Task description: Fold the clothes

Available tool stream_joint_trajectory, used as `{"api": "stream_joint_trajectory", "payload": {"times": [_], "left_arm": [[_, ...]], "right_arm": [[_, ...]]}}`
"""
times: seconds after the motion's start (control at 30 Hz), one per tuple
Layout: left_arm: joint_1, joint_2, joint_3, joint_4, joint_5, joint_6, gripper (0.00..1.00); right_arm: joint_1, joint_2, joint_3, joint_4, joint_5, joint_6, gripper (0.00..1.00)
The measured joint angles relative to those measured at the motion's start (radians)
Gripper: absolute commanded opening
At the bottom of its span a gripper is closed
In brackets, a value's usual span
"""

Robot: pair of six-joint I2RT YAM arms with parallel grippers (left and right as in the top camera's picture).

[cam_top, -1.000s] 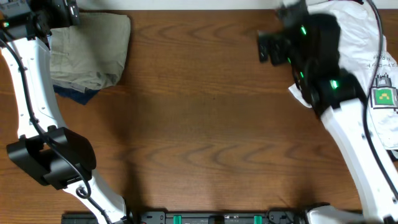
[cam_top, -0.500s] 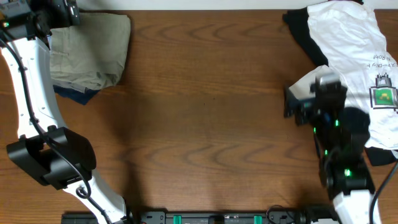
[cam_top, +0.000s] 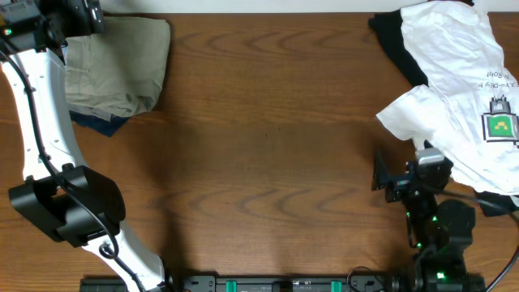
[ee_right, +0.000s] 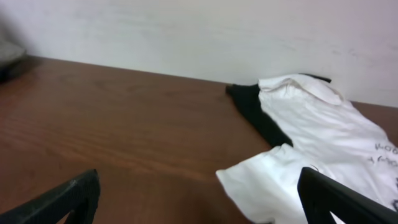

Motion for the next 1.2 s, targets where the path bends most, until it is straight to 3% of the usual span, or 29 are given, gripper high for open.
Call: {"api": "stream_joint_trajectory", "payload": {"times": [0.43,0.83,1.2], "left_arm": [[0.0,0.0,0.0,0.0,0.0,0.0,0.98],[0.0,0.0,0.0,0.0,0.0,0.0,0.98],[0.0,0.0,0.0,0.0,0.0,0.0,0.98]], "right_arm": [[-0.026,-0.227,-0.195,0.012,0.006,0.0,0.99],[-0.026,-0.365,-0.202,-0.064,0.054,0.0,0.99],[-0.026,-0.369,-0.202,-0.065,0.061,0.0,0.99]]}}
